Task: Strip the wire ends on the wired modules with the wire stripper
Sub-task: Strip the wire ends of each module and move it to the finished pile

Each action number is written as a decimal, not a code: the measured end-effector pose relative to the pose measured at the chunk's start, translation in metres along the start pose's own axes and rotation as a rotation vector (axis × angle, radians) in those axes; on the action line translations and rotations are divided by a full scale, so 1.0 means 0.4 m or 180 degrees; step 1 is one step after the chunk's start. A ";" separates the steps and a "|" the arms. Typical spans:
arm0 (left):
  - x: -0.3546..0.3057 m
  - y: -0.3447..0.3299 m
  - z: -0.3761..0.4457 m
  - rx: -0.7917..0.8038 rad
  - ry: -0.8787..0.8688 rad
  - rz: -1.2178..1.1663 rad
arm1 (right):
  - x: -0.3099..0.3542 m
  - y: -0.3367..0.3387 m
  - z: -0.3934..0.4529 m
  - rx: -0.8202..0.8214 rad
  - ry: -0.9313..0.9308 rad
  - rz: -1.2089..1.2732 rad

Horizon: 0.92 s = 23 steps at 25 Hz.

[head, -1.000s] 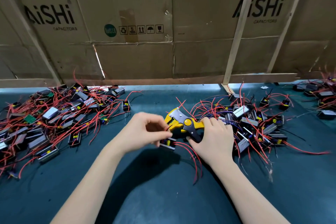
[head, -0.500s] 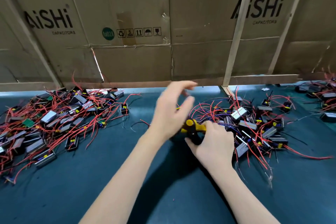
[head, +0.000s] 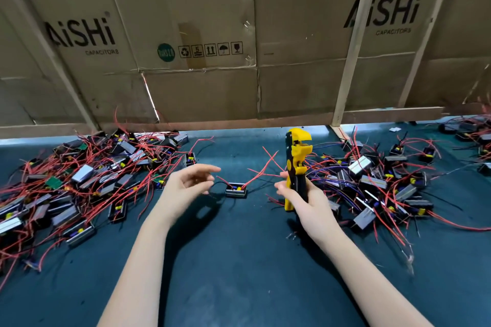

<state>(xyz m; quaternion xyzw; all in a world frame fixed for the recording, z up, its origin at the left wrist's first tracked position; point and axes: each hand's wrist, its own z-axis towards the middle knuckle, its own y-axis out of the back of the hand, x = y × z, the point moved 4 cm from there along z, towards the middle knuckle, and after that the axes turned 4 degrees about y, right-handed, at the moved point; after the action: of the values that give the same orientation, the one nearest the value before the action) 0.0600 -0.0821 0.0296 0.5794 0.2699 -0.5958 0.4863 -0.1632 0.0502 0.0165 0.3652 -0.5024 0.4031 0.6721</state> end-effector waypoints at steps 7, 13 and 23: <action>-0.020 -0.069 -0.012 -0.0012 -0.0341 0.0294 | -0.011 -0.007 -0.010 -0.0057 0.0122 -0.0313; -0.032 -0.099 -0.020 0.0192 -0.0233 -0.0406 | 0.030 0.058 -0.007 -0.1408 0.1405 -0.2851; -0.049 -0.134 -0.034 0.0412 -0.0295 -0.0110 | 0.009 0.057 0.000 -0.1586 0.1422 -0.3955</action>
<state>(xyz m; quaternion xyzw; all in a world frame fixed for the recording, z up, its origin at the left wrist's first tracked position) 0.0151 -0.0446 0.0329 0.5767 0.2179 -0.6465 0.4495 -0.1832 0.0603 0.0220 0.3282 -0.1282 -0.1170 0.9285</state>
